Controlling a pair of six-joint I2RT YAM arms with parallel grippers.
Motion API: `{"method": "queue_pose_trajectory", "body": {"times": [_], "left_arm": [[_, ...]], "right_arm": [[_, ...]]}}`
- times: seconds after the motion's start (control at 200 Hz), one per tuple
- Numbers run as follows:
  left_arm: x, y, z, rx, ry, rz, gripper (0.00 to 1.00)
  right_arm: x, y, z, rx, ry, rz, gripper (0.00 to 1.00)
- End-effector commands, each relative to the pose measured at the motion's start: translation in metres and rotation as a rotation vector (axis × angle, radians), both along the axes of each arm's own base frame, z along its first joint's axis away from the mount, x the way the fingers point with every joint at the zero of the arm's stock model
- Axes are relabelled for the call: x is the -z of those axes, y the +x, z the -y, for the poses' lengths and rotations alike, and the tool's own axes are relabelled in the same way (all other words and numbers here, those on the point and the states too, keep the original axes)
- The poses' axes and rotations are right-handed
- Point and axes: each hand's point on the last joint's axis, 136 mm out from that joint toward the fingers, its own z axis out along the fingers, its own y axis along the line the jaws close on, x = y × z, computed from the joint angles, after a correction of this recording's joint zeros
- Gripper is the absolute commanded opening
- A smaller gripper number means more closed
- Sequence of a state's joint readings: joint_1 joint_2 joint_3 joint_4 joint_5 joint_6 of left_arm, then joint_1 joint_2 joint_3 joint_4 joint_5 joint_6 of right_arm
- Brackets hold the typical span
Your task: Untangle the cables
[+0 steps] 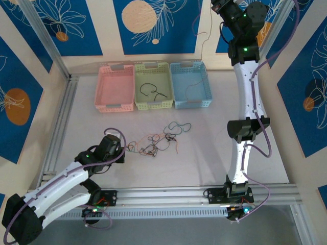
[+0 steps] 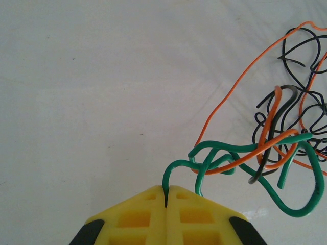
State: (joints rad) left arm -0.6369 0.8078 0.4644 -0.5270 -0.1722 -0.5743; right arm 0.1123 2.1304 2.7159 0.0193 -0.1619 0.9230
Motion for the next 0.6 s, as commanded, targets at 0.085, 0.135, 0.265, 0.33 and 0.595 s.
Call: {"method": "queue_pose_trajectory", "body": {"times": [0.085,0.135,0.265,0.33,0.595], "left_arm": [[0.001,0.002,0.002,0.004,-0.009,-0.002,0.00],[0.001,0.002,0.002,0.007,-0.010,-0.002,0.00],[0.001,0.002,0.002,0.008,-0.010,-0.002,0.00],[0.001,0.002,0.002,0.009,-0.010,-0.003,0.00],[0.001,0.002,0.003,0.008,-0.010,-0.005,0.00]], "right_arm": [[-0.052,-0.057,-0.006,-0.042,0.027,0.134,0.00],[-0.056,-0.061,-0.008,-0.025,0.014,0.158,0.00],[-0.052,-0.054,-0.002,0.019,0.004,0.151,0.00],[-0.049,-0.051,-0.001,0.014,0.005,0.139,0.00],[-0.038,-0.034,0.004,0.047,0.006,0.121,0.00]]}}
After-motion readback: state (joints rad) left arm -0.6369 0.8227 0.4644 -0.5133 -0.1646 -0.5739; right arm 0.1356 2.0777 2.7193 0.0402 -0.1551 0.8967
